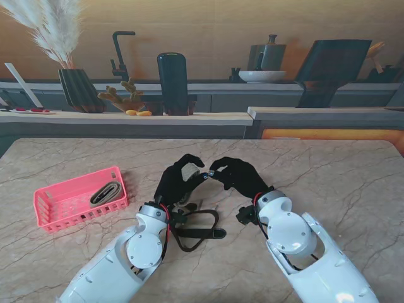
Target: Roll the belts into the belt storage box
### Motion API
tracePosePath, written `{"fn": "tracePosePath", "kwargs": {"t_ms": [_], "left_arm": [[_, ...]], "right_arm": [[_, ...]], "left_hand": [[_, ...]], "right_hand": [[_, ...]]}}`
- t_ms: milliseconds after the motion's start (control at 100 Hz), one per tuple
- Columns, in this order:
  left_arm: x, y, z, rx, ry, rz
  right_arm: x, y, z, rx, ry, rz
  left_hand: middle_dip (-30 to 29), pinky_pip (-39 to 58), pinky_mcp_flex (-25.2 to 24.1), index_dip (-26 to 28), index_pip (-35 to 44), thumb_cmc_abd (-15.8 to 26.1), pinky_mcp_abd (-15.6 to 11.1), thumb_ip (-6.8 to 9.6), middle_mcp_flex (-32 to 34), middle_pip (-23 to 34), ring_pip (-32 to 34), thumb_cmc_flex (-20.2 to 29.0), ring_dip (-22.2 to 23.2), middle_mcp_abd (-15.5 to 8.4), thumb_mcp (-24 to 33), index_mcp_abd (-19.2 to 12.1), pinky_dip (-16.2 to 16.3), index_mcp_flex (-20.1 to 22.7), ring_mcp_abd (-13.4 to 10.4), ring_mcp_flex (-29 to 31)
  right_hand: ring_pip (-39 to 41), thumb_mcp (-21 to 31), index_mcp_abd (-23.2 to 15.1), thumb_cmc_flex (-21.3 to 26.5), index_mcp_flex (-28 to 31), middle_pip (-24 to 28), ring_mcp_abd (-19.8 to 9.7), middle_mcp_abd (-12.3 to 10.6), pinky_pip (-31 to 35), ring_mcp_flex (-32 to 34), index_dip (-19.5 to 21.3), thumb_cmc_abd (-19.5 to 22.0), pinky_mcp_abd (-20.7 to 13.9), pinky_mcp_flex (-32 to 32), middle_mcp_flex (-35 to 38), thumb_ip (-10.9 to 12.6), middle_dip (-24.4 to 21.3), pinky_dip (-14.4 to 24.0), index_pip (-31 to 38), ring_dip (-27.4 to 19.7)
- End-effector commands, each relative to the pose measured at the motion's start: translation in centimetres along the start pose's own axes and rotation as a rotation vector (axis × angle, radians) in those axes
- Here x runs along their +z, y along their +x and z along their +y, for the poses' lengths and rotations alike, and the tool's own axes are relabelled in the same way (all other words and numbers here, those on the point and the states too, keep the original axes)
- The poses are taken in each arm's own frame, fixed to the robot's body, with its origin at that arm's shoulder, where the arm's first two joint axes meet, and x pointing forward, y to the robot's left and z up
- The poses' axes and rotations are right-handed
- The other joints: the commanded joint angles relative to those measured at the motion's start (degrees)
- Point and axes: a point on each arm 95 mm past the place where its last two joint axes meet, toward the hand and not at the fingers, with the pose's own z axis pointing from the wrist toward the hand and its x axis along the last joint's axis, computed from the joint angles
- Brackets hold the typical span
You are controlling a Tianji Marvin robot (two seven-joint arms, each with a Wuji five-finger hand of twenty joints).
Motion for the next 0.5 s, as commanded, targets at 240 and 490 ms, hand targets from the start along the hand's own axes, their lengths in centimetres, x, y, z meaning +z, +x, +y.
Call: {"fn": "tracePosePath", "kwargs": {"t_ms": [240,490], "left_arm": [[0.4,-0.7,0.0,0.14,-0.06,0.086],[0.6,-1.0,-0.1,0.212,-0.09,0.136]], "right_arm": [[1.0,0.7,-0.7,-0.126,0.021,0.036],[2.2,0.9,-1.8,-0.219,0.05,0.037]], "left_hand": [[2.59,11.82,6.01,-4.17,-22.21,-8.61,-8.4,0.67,-5.77,3.93,18.06,-6.7,4.37,-6.84,15.79,6.2,4.28,-13.62,-14.16,5.4],[0.91,11.8,6.13,-5.45,-23.8,-8.97,-9.77,0.24,-9.72,-0.17,18.44,-7.56,4.16,-4.71,15.41,6.06,5.07,-14.65,-14.87,5.4]], "right_hand": [[-0.85,-2.36,2.72,-9.38,4.66,-0.19,0.53,0.21,0.11,2.69,0.11,-2.46,2.64,1.41,3.99,0.14,0.27,0.18,-0.11,-0.16],[3.45,-5.36,3.85,-11.27,11.3,2.41,2.51,1.65,5.46,7.69,1.36,-2.42,3.4,4.3,9.85,0.73,1.07,1.78,1.4,1.25]]}}
